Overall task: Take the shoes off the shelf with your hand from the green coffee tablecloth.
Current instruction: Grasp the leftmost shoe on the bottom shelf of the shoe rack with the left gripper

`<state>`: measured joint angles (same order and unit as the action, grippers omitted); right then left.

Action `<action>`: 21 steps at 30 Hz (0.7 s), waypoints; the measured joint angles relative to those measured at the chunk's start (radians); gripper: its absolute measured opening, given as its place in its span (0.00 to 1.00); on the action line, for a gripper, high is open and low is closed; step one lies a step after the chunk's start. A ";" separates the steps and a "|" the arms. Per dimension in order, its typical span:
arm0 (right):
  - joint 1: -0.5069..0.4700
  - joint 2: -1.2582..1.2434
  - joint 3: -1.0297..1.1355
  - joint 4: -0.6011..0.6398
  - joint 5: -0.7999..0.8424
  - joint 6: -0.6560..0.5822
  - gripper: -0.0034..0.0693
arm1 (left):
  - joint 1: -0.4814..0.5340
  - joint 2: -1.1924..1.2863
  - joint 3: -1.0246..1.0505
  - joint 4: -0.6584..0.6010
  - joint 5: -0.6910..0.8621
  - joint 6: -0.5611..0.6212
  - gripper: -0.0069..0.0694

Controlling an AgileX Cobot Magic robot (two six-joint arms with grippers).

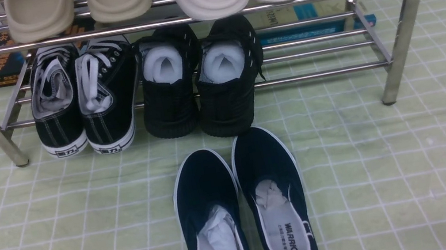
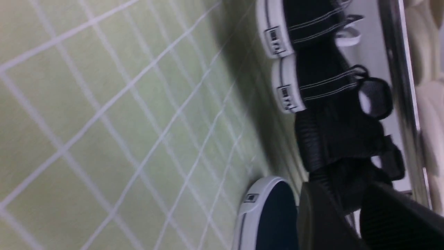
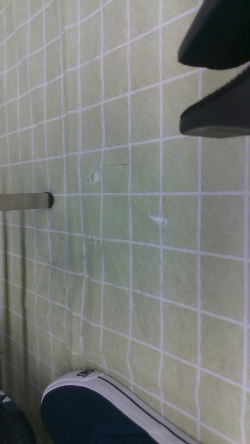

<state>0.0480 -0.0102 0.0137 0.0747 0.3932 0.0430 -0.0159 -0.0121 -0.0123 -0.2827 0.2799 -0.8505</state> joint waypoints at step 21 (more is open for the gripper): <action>0.000 0.000 0.000 0.000 0.000 0.000 0.37 | 0.000 1.124 -0.993 0.486 0.619 0.249 0.23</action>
<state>0.0480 -0.0102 0.0137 0.0747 0.3932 0.0430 -0.0159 1.1122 -1.0053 0.2033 0.8993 -0.6011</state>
